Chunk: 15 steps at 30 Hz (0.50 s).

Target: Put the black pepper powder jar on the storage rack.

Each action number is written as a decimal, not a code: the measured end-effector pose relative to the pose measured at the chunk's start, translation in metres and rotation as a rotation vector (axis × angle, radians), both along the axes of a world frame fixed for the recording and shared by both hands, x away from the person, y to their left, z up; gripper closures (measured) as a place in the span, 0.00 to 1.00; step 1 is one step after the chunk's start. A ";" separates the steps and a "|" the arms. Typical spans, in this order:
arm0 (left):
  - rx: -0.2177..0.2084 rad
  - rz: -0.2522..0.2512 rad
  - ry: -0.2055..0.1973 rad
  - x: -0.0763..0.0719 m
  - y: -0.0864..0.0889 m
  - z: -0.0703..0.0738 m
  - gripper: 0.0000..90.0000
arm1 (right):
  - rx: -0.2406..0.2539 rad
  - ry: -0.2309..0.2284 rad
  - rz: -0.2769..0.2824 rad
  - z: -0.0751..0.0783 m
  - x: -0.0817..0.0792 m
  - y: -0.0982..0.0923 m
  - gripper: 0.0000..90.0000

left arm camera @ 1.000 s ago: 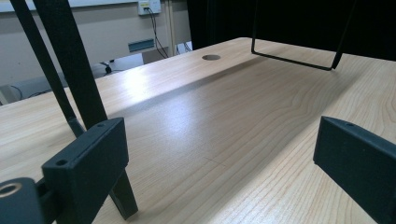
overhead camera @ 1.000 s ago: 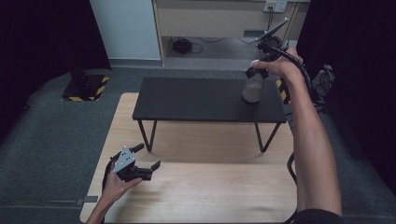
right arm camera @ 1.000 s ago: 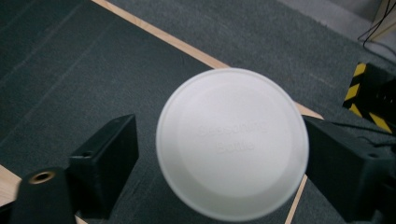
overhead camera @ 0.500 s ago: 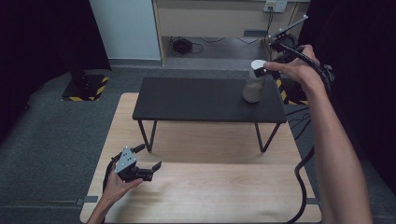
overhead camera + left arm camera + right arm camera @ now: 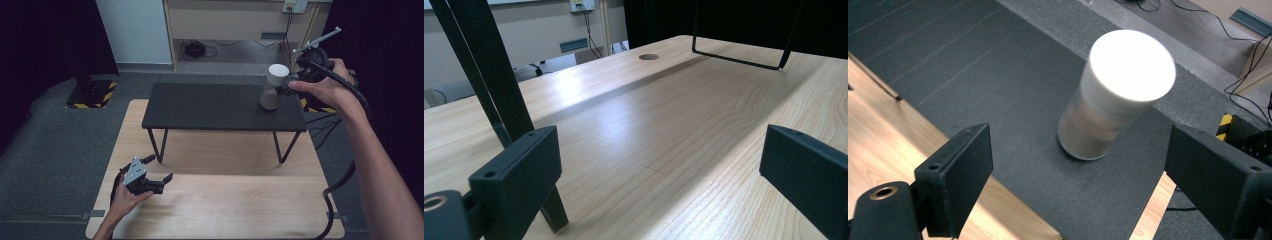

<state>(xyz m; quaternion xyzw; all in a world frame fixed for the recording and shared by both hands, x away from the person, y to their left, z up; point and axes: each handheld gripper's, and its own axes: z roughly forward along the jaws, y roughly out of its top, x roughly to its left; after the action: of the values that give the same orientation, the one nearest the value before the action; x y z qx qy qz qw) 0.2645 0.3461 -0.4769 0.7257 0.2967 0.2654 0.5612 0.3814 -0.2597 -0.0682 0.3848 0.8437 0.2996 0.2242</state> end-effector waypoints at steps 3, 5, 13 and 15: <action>0.001 -0.003 -0.003 0.000 -0.001 0.000 0.03 | -0.002 0.000 0.006 0.000 -0.004 -0.001 0.13; 0.004 -0.004 -0.001 0.000 -0.001 0.001 0.03 | 0.020 0.000 0.007 -0.001 -0.005 -0.004 0.13; 0.000 -0.011 0.000 0.001 -0.002 0.000 0.03 | 0.030 0.004 0.007 -0.002 -0.005 -0.006 0.13; 0.000 -0.010 -0.001 0.000 -0.001 0.000 0.03 | 0.034 0.006 0.006 -0.002 -0.005 -0.006 0.13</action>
<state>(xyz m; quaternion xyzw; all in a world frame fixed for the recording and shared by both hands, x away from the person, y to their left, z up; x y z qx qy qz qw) 0.2645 0.3451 -0.4773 0.7271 0.2929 0.2629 0.5626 0.3766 -0.2660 -0.0703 0.3867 0.8404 0.3135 0.2144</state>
